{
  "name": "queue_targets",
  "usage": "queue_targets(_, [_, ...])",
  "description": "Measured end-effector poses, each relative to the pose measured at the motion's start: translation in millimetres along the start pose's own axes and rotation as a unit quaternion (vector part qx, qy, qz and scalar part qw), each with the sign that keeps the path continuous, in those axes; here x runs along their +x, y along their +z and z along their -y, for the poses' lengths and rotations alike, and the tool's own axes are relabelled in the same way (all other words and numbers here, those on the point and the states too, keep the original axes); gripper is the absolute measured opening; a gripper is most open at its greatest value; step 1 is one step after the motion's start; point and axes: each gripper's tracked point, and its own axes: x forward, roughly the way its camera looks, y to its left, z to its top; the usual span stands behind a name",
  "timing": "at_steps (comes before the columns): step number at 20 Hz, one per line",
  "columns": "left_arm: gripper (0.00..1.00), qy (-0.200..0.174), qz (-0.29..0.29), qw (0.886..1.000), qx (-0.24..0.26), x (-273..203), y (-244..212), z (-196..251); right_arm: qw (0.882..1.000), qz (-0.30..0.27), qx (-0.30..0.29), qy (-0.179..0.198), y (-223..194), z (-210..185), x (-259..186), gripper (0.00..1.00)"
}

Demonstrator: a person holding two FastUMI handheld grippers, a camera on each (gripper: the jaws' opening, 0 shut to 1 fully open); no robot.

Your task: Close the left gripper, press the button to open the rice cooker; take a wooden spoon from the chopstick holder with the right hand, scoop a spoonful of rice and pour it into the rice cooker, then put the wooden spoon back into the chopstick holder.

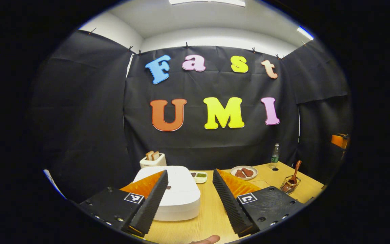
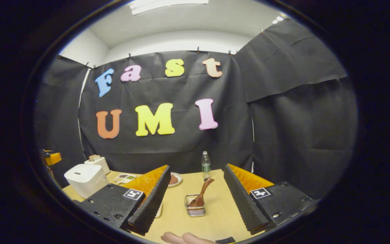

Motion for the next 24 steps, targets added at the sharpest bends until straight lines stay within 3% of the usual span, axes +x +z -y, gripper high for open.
queue_targets(2, [0.80,0.018,-0.013,1.000,-0.001,14,-5,-15,1.000,0.003,0.002,0.011,-3,-1,-5,0.99])
queue_targets(4, [0.82,0.016,-0.037,0.999,-0.002,28,-16,-19,1.000,0.015,0.005,0.014,0,2,-8,0.99])
queue_targets(5, [0.43,0.019,-0.049,0.999,-0.006,35,-23,-24,1.000,0.022,0.005,0.017,1,2,-10,0.99])
queue_targets(13, [0.39,0.070,-0.122,0.990,-0.017,82,-70,-61,0.997,0.044,-0.017,0.054,-11,-7,-17,0.99])
queue_targets(14, [0.11,0.082,-0.133,0.987,-0.028,92,-79,-71,0.997,0.044,-0.021,0.057,-14,-7,-17,1.00])
queue_targets(15, [0.00,0.082,-0.149,0.985,-0.032,95,-88,-73,0.997,0.044,-0.025,0.059,-18,-7,-17,0.99])
queue_targets(17, [0.02,0.090,-0.170,0.981,-0.026,101,-97,-76,0.997,0.037,-0.032,0.059,-27,-5,-12,0.96])
queue_targets(24, [0.00,0.091,-0.216,0.972,-0.031,126,-123,-74,0.998,0.003,-0.019,0.064,-54,9,4,0.99])
